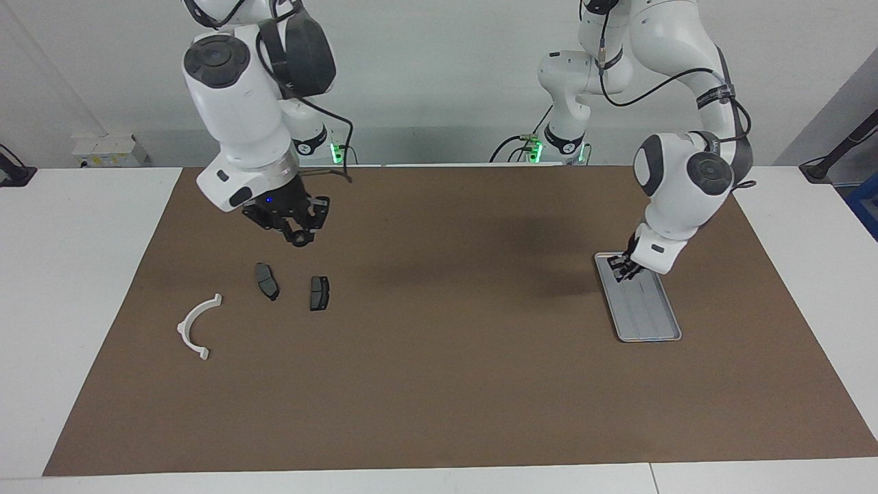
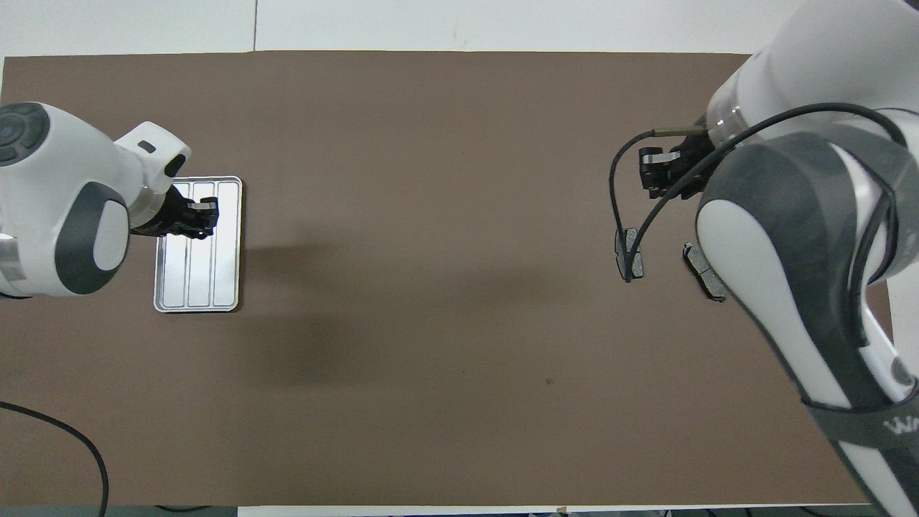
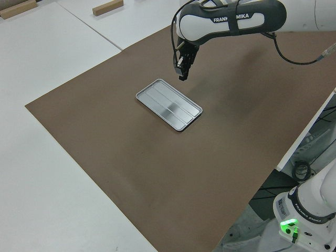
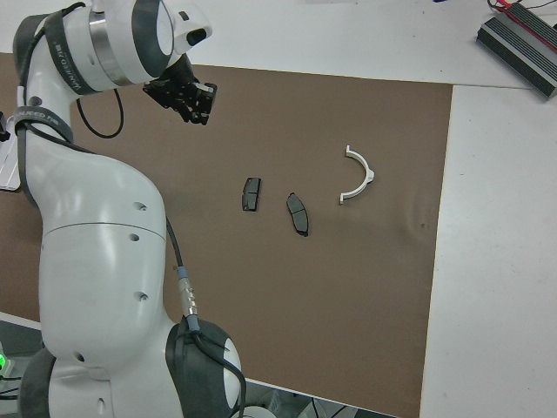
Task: Pick bearing gear from pile to tray
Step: 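Release the part into the tray while the right gripper carries the second part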
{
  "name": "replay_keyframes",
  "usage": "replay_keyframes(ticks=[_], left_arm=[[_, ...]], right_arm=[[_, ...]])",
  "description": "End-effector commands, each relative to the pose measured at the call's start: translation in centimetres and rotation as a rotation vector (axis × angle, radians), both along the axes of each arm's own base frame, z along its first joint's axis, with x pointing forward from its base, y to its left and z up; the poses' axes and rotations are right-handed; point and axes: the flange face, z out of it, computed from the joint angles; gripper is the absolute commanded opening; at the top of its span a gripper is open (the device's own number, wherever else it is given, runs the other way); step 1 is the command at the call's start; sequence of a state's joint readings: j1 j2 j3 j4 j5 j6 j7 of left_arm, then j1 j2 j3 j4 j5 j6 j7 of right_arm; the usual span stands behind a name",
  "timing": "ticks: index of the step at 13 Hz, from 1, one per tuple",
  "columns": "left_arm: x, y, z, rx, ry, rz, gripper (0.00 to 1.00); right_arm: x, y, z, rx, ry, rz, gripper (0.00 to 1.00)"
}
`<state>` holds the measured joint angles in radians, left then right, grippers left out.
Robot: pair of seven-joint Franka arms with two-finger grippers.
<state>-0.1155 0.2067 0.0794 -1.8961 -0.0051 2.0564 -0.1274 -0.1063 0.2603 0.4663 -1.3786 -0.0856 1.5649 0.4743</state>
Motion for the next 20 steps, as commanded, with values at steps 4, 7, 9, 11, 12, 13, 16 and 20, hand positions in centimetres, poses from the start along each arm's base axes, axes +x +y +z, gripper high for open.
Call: replay_keyframes(ticks=[4, 7, 9, 11, 12, 13, 16, 20], left_arm=[[-1.5, 2.2, -2.5, -0.014, -0.078, -0.022, 0.00], [-4.5, 2.4, -5.8, -0.015, -0.085, -0.022, 0.00], [-4.9, 2.1, -5.8, -0.017, -0.063, -0.023, 0.00], [-5.2, 2.0, -5.9, -0.017, -0.042, -0.026, 0.00], [-5.4, 2.1, -6.1, -0.017, -0.036, -0.024, 0.00], [-5.6, 2.1, -6.2, -0.018, -0.033, -0.024, 0.00], [-6.7, 2.5, -6.9, -0.019, -0.041, -0.021, 0.00], [-7.2, 2.5, -7.8, -0.019, -0.049, -0.016, 0.02]], right_arm=[[-5.1, 14.0, -0.4, 0.055, -0.001, -0.295, 0.00], [-6.6, 20.4, -4.0, 0.066, 0.002, -0.370, 0.00], [-7.0, 22.8, -6.7, 0.065, -0.015, -0.394, 0.00], [-7.2, 24.4, -10.0, 0.052, -0.031, -0.408, 0.00], [-7.3, 24.8, -11.5, 0.055, -0.041, -0.414, 0.00], [-7.4, 24.9, -12.9, 0.059, -0.044, -0.412, 0.00], [-8.2, 26.9, -17.9, 0.041, -0.057, -0.412, 0.00], [-7.5, 29.2, -25.9, 0.036, -0.122, -0.441, 0.00]])
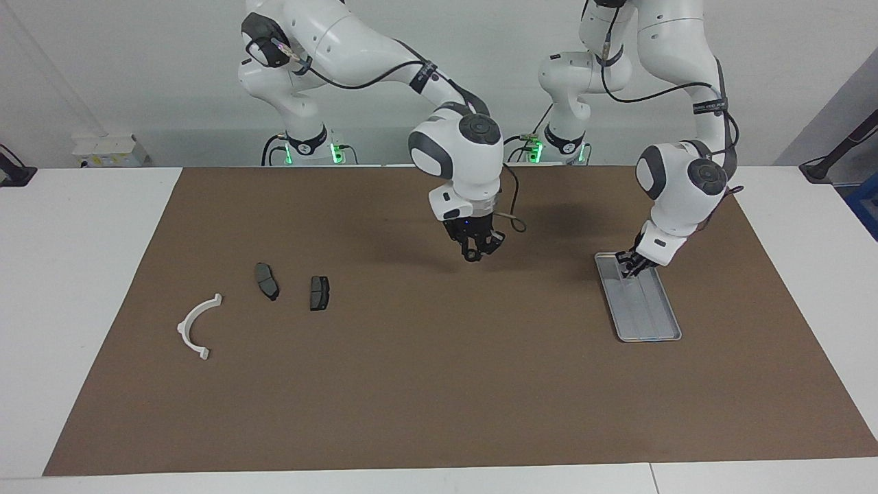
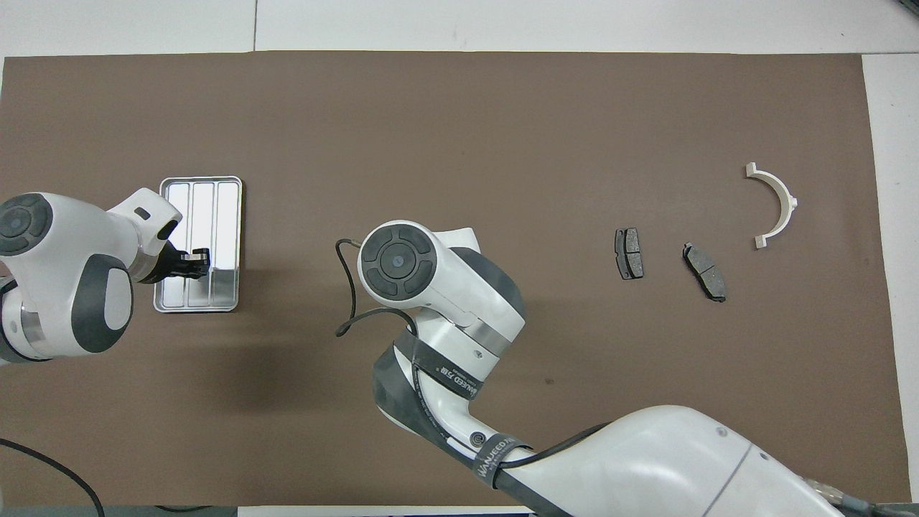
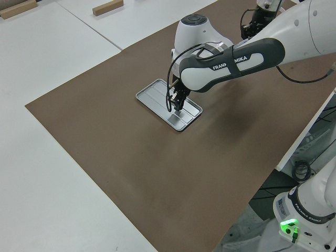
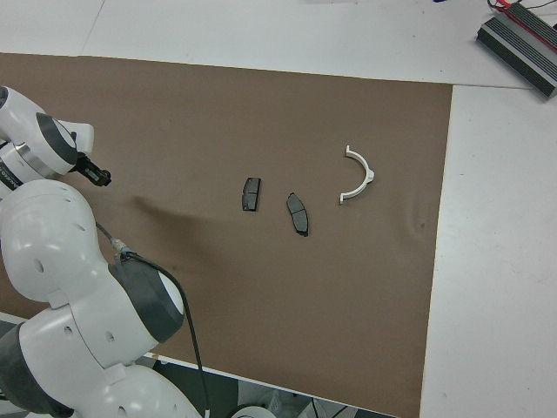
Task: Pick bearing gear from pile to tray
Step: 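Release the part into the tray while the right gripper carries the second part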
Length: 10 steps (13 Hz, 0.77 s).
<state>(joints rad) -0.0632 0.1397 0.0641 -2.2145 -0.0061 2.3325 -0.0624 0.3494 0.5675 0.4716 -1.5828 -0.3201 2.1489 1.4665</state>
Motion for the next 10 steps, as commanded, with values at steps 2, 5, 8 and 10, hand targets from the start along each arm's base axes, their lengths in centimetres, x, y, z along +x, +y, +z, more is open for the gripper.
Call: replay_keyframes(ticks=[2, 5, 8, 10], left_arm=[[-1.8, 0.1, -0.9, -0.009, -0.041, 0.010, 0.07], [-1.8, 0.0, -0.9, -0.009, -0.046, 0.007, 0.23], [-0.4, -0.5, 0.4, -0.016, -0.066, 0.009, 0.83], [0.3, -0.9, 1.4, -0.031, -0.045, 0.013, 0.89]], right_arm=[[0.8, 0.8, -3.7, 0.027, -0.023, -0.004, 0.00], [1.1, 0.5, -4.6, 0.042, -0.036, 0.000, 0.00], [1.1, 0.1, -5.1, 0.029, -0.029, -0.003, 0.07], [1.4, 0.0, -4.5, 0.018, -0.027, -0.008, 1.00]])
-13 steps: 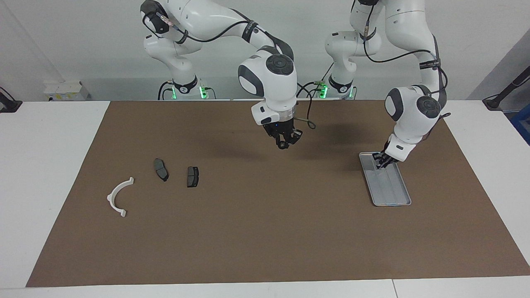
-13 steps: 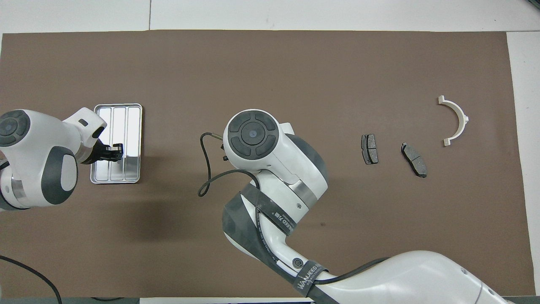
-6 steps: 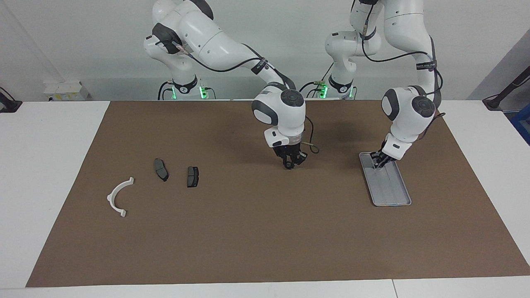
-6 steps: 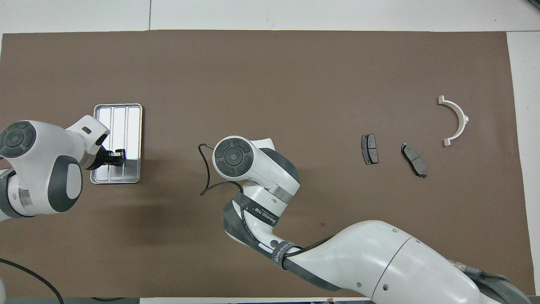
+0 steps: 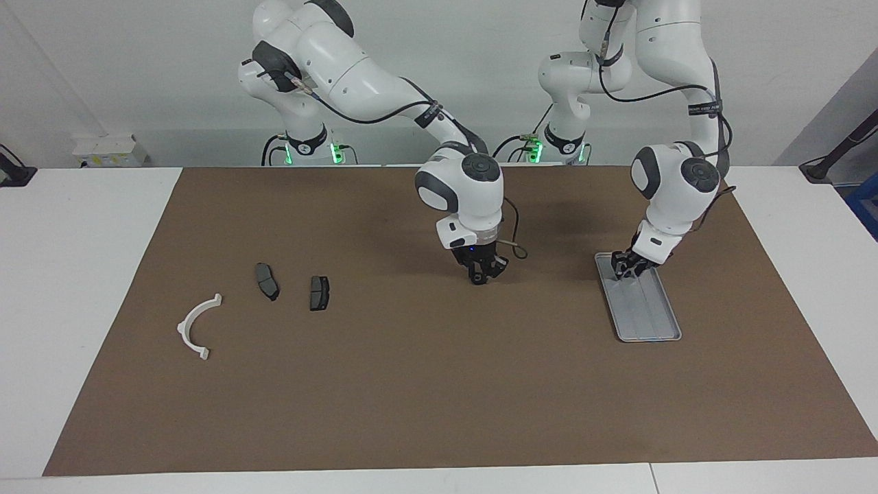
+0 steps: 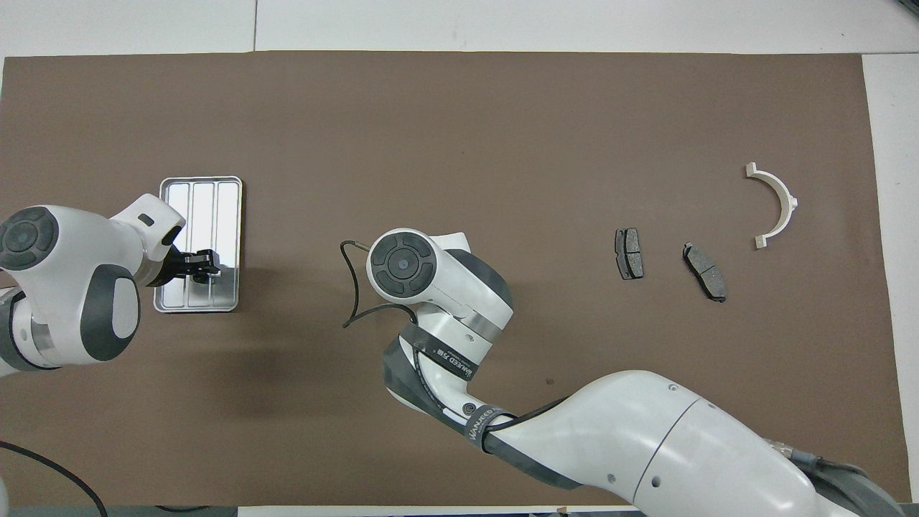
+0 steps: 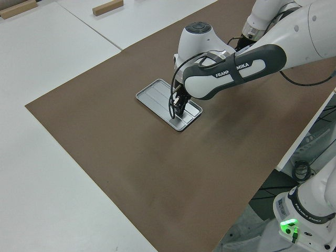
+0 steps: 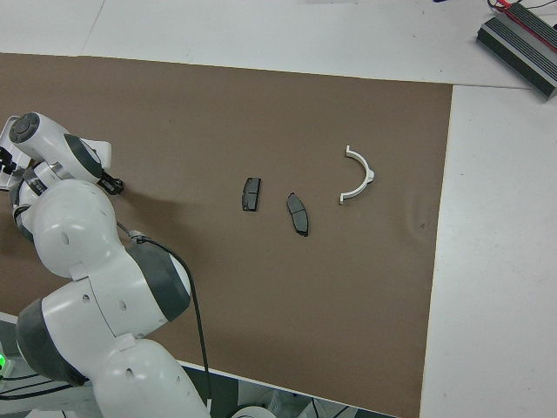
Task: Pick bearing gear from pile to tray
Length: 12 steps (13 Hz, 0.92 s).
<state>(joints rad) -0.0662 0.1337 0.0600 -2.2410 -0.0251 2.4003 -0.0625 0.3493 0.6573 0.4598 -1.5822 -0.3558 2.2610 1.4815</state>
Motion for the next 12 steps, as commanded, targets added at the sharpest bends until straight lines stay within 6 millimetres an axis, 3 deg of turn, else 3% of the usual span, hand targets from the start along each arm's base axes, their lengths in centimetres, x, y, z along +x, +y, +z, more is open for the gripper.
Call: replay_keyframes(ticks=[1, 3, 6, 9, 12], left_arm=[[0.6, -0.4, 2.1, -0.021, 0.006, 0.012, 0.89], [2.0, -1.1, 3.7, -0.045, -0.008, 0.055, 0.88], [3.5, -6.3, 5.1, -0.083, -0.032, 0.174, 0.76], [3.0, -15.1, 5.8, -0.100, -0.041, 0.265, 0.71], [2.8, -24.7, 5.2, -0.102, -0.020, 0.369, 0.71]], right_arm=[[0.7, -0.5, 0.8, -0.030, -0.012, -0.011, 1.00], [2.4, -1.3, 3.5, -0.046, -0.019, -0.036, 1.00], [5.5, -5.4, 8.9, -0.049, -0.050, -0.025, 1.00], [6.8, -8.9, 13.2, -0.034, -0.060, 0.023, 1.00], [8.0, -12.3, 15.7, -0.004, -0.048, 0.075, 1.00]])
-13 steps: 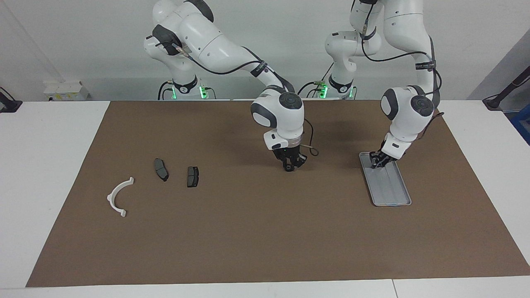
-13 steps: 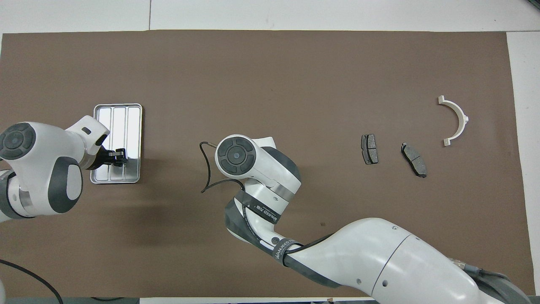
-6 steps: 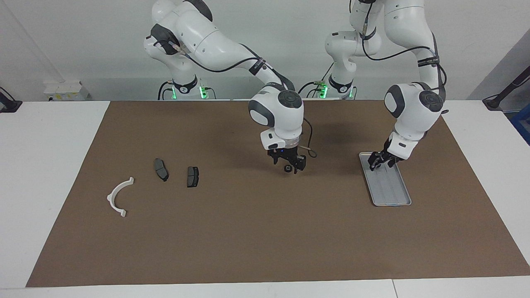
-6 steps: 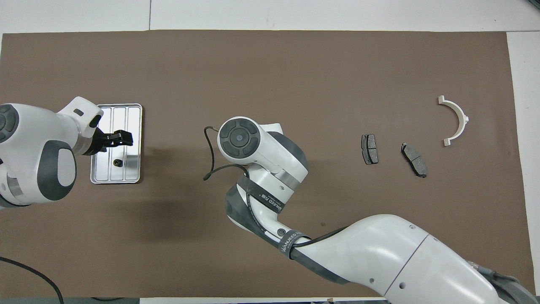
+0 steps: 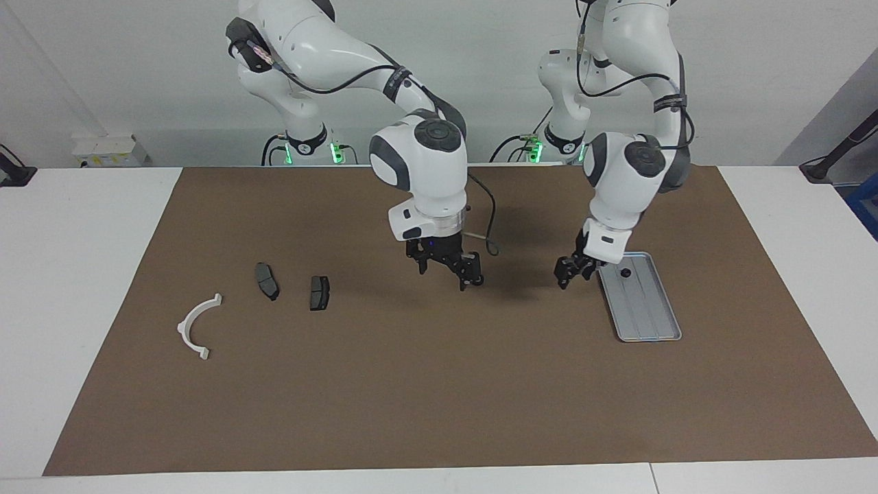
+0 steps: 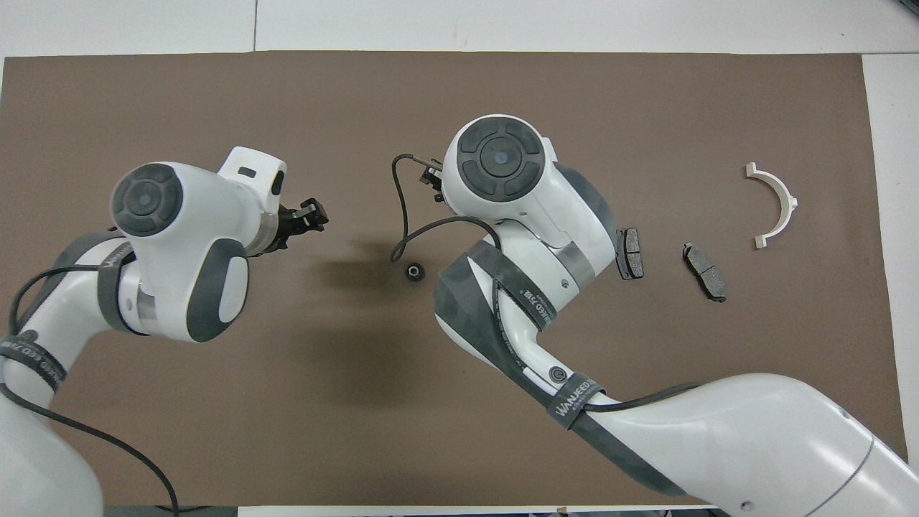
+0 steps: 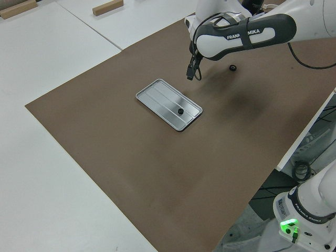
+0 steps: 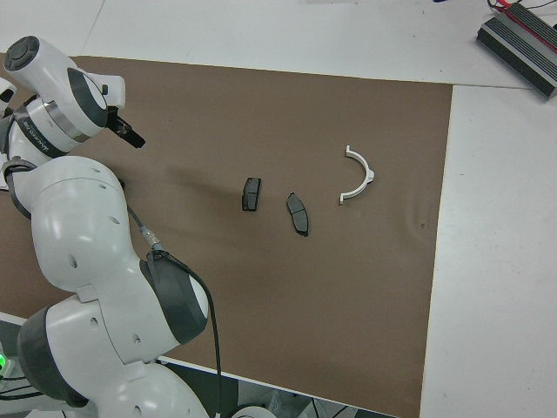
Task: Pick bearing gear from pile to tray
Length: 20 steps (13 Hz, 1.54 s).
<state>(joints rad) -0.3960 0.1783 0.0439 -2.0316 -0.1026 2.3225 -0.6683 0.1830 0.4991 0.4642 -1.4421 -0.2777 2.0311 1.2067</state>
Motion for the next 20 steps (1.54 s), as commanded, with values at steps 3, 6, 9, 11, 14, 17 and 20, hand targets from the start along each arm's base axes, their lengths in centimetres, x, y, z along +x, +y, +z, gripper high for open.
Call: replay_keyframes(ticks=[3, 6, 9, 11, 14, 17, 20], left_arm=[[0.1, -12.6, -3.9, 0.047, 0.068, 0.125, 0.71], [-1.7, -13.4, -5.8, 0.080, 0.077, 0.120, 0.71], [-3.1, -14.8, -6.3, 0.089, 0.088, 0.108, 0.71], [-3.8, -15.4, -6.6, 0.084, 0.084, 0.109, 0.71], [-5.3, -15.8, -7.5, 0.089, 0.088, 0.094, 0.69], [-5.4, -15.8, -7.6, 0.091, 0.090, 0.093, 0.65], [-5.6, -15.7, -7.9, 0.095, 0.095, 0.094, 0.39]], right_arm=[[1.8, -6.8, 2.6, 0.012, 0.047, 0.148, 1.00], [2.5, -10.7, 4.0, 0.010, 0.066, 0.222, 1.00], [3.3, -15.1, 5.5, 0.016, 0.074, 0.311, 1.00], [3.3, -18.5, 6.9, -0.019, 0.075, 0.417, 1.00], [2.3, -24.1, 10.1, -0.026, 0.061, 0.513, 1.00], [0.5, -28.2, 12.7, -0.063, 0.071, 0.575, 1.00], [-1.8, -32.3, 15.0, -0.106, 0.050, 0.658, 1.00]])
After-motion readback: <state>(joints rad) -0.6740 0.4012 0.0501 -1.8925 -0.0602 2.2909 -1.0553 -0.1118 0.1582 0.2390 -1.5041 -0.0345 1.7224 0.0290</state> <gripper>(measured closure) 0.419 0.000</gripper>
